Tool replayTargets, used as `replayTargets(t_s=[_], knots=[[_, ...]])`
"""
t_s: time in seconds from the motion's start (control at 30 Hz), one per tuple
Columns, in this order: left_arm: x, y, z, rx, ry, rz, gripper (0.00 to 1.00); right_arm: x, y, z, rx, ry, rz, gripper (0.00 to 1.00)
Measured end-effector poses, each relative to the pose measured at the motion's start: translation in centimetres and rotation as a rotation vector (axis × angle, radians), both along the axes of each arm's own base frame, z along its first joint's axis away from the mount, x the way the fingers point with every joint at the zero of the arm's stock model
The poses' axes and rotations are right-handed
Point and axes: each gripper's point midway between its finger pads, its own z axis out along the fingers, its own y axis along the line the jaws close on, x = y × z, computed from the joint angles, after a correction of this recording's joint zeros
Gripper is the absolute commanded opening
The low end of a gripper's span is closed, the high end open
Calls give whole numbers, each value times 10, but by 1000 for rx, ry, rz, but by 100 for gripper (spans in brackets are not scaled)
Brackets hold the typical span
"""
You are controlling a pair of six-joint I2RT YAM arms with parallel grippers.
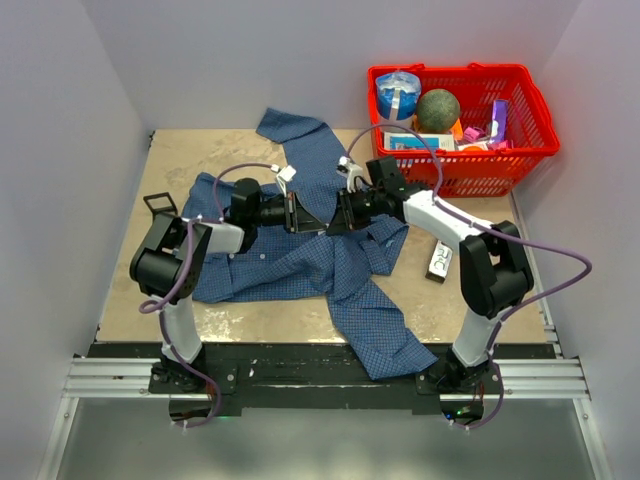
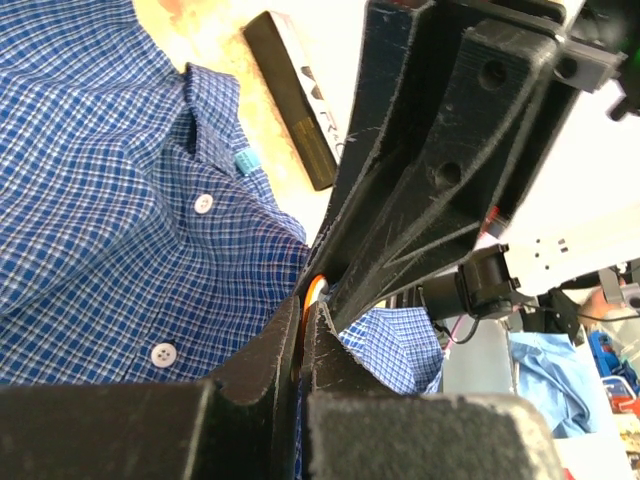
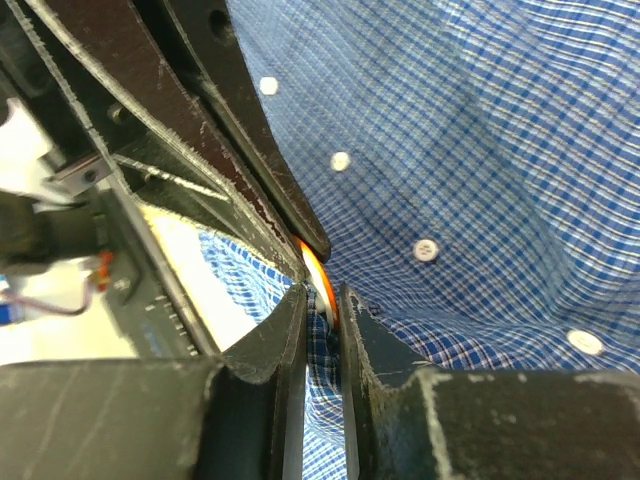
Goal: Remove the brooch from the garment
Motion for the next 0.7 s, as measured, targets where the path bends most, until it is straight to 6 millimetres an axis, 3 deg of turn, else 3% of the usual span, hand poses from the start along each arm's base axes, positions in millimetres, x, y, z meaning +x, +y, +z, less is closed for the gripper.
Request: replayTargets(t_s=[0.2, 0.43, 0.53, 0.7], knots=[[5, 1, -10, 19, 30, 34, 0, 7, 2, -10, -185, -80, -65, 2], [11, 2, -20, 38, 48, 70, 0, 13, 1, -16, -430, -256, -118, 4], [12, 2, -21, 41, 50, 75, 0, 16, -2, -18, -513, -335, -120, 9], [14, 1, -21, 39, 47, 71, 0, 16, -3, -17, -544, -392, -78, 35]])
